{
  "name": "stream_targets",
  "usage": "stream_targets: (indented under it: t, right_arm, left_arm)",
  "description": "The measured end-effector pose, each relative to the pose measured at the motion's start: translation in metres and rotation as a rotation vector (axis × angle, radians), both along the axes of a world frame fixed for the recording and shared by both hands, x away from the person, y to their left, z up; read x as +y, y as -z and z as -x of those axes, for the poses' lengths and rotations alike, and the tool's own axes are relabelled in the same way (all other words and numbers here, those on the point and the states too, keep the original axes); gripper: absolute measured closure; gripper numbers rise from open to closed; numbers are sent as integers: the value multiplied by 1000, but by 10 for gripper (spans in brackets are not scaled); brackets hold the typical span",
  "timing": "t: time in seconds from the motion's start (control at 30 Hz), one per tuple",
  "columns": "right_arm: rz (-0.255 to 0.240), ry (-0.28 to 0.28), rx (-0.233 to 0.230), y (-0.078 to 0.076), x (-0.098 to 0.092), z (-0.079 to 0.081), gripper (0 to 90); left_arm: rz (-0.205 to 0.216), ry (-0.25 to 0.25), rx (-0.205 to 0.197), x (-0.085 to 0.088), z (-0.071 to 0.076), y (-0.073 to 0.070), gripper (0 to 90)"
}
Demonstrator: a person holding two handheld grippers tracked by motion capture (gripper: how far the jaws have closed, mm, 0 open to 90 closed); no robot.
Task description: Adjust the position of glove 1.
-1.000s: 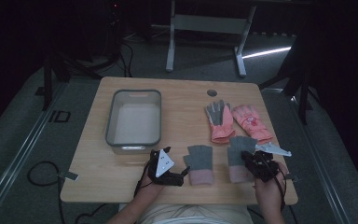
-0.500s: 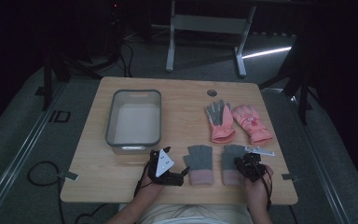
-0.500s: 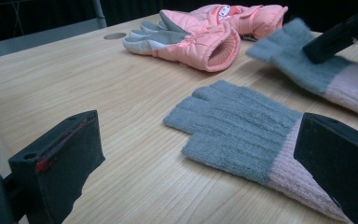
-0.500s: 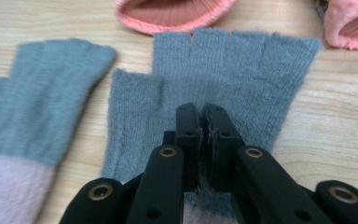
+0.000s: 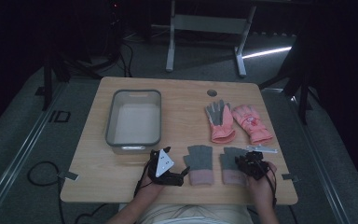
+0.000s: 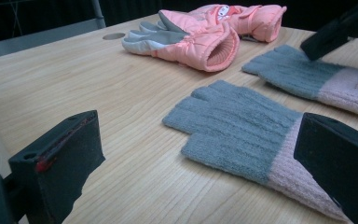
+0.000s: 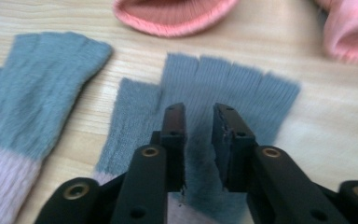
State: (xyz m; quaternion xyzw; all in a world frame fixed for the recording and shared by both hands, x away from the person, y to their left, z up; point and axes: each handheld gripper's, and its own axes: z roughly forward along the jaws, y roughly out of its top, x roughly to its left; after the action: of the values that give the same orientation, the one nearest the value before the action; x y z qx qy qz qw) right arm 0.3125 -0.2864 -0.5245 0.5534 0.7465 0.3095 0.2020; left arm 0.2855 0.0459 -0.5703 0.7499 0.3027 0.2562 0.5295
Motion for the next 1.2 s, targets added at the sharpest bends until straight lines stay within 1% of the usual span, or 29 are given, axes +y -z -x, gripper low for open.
stream_targets:
  t: [0.07, 0.1, 0.13, 0.17, 0.2, 0.23, 0.3, 0.37, 0.4, 0.5, 0.6, 0.7, 0.73, 0.77, 0.87, 0.93, 1.0, 1.07, 1.17, 1.2]
  right_arm:
    - [2, -92, -25, -8, -8, 0, 686]
    - [13, -138, -35, -10, -12, 0, 680]
    - [13, -181, -44, -12, -16, 0, 665]
    - [4, -213, -33, -12, -20, -1, 658]
    - [11, -242, -18, -11, -23, -2, 645]
    - [33, -275, -11, -10, -25, -3, 628]
    - [54, -324, 19, -6, -26, -4, 613]
    - [85, -336, 29, -2, -26, -6, 607]
    - [87, -330, 37, -1, -25, -6, 600]
    - [68, -323, 33, 2, -23, -7, 585]
    - [77, -319, 40, 7, -19, -8, 579]
    - [109, -318, 59, 18, -17, -6, 639]
    - [98, -301, 58, 19, -17, -5, 662]
    - [104, -295, 62, 18, -16, -4, 685]
    - [138, -285, 63, 18, -11, -3, 749]
    - [137, -264, 61, 18, -9, -3, 782]
    - [130, -246, 54, 19, -9, -2, 812]
    - [131, -238, 44, 19, -8, 0, 839]
    - [136, -240, 69, 14, -7, -1, 850]
    - [129, -237, 72, 11, -7, -2, 850]
  left_arm:
    - [0, 3, 1, 0, 0, 0, 7]
    - [1, 3, -1, 0, 0, 0, 7]
    - [2, 9, -4, 0, 0, 0, 7]
    - [1, 12, -6, 0, 0, 0, 7]
    - [0, 11, -7, 0, 1, 0, 7]
    - [0, 13, -7, 0, 1, 0, 7]
    - [3, 15, -4, 0, 0, 0, 7]
    - [7, 17, -1, 1, 0, 0, 7]
    - [8, 15, 0, 1, 0, 0, 7]
    - [9, 14, -1, 1, 0, 0, 7]
    - [4, 11, -8, 1, 1, 0, 7]
    - [2, 14, -10, 0, 1, 0, 7]
    - [2, 14, -9, 0, 1, 0, 7]
    - [3, 16, -9, 1, 1, 0, 7]
    - [8, 15, -7, 1, 1, 0, 7]
    - [8, 16, -8, 1, 1, 0, 7]
    - [5, 2, -6, 1, 1, 0, 7]
    - [14, 2, -1, 1, 0, 0, 7]
    - [17, 2, 6, 2, -1, 0, 7]
    - [18, 2, 7, 2, -1, 0, 7]
